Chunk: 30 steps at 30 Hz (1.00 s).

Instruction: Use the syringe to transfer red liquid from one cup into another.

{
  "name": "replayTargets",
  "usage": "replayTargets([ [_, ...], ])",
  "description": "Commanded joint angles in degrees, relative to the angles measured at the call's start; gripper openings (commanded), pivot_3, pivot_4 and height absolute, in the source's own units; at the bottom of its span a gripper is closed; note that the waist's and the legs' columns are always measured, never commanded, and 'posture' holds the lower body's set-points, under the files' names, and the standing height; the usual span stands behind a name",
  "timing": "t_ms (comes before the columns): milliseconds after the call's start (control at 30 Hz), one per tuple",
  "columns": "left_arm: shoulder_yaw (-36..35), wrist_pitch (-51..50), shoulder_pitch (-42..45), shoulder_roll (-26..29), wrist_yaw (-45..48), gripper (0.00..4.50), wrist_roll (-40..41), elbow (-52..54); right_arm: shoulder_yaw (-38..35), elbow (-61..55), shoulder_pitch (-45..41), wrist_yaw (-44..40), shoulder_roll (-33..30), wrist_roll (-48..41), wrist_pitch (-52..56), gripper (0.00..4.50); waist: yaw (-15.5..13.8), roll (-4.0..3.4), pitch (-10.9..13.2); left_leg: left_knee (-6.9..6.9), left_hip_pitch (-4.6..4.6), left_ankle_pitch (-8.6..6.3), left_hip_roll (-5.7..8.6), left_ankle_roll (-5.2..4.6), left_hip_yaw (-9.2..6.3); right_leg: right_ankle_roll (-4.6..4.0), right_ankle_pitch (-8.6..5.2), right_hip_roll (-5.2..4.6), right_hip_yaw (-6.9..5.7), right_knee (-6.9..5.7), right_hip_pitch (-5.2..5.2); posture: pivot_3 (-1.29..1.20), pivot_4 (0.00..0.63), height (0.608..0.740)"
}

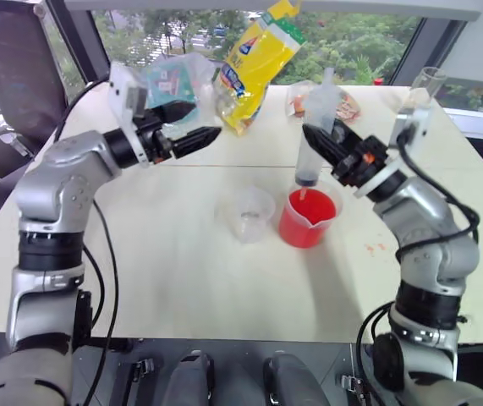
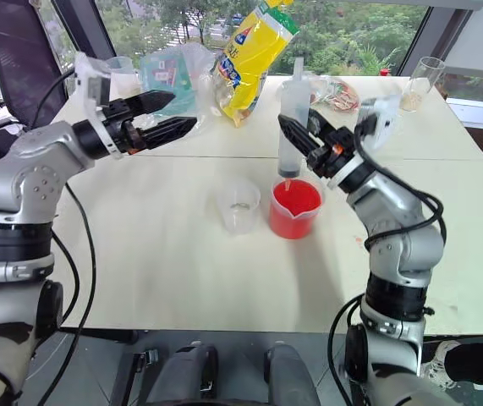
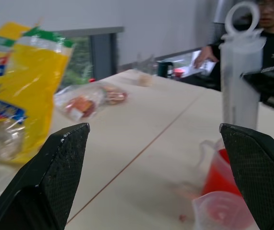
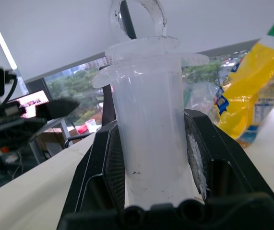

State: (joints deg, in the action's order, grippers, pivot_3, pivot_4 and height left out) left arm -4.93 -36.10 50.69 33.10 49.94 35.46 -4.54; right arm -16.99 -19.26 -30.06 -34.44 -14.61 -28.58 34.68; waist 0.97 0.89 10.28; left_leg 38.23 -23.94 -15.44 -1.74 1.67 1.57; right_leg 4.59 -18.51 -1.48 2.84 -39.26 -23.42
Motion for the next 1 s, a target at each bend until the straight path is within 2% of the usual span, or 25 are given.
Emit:
replayTargets([
  [33,1.0,0.9,3.9,-1.2,2.2,4.5,-0.4,-1.2,2.1,-2.0,3.2,0.7,0.8,0.9,-6.6,1.41,0.1,0.0,0.0,0.0,0.0,0.0,-0.01,0.01,0.0,0.0,0.0,0.0,0.0,-0.01,-0.01,0.0,0.15,0.74],
  [400,4.4,-0.8,7.8,-7.0,5.6,4.5,0.1,-2.8,7.1,1.8,9.2,2.3,0.6,4.7,-17.6,1.41,0.0,0.0,0.0,0.01,0.04,0.05,-0.01,0.08,0.0,0.0,0.0,0.06,0.02,-0.05,0.0,0.0,0.15,0.74],
  [600,4.9,-0.6,10.8,-11.8,5.6,4.5,-0.1,-6.1,8.1,0.6,10.1,3.1,0.0,4.1,-18.1,1.41,-0.1,0.0,0.0,0.02,0.05,0.06,0.0,0.09,-0.01,0.0,0.0,0.08,0.02,-0.05,0.02,0.0,0.15,0.74],
  [767,6.5,-3.6,11.6,-13.5,9.8,4.5,1.6,-6.0,8.5,-0.1,10.2,3.6,-0.8,4.0,-18.0,1.41,0.1,0.0,0.0,0.01,0.05,0.07,0.0,0.1,-0.01,0.0,0.0,0.1,0.03,-0.05,0.01,0.0,0.15,0.74],
  [1000,8.7,-3.2,12.9,-15.6,12.8,4.5,-0.5,-8.2,9.2,-1.7,9.9,4.1,-1.7,3.6,-17.3,1.41,-0.1,0.0,0.0,0.02,0.07,0.09,0.0,0.14,-0.01,0.0,0.0,0.13,0.04,-0.07,0.03,0.0,0.15,0.74],
])
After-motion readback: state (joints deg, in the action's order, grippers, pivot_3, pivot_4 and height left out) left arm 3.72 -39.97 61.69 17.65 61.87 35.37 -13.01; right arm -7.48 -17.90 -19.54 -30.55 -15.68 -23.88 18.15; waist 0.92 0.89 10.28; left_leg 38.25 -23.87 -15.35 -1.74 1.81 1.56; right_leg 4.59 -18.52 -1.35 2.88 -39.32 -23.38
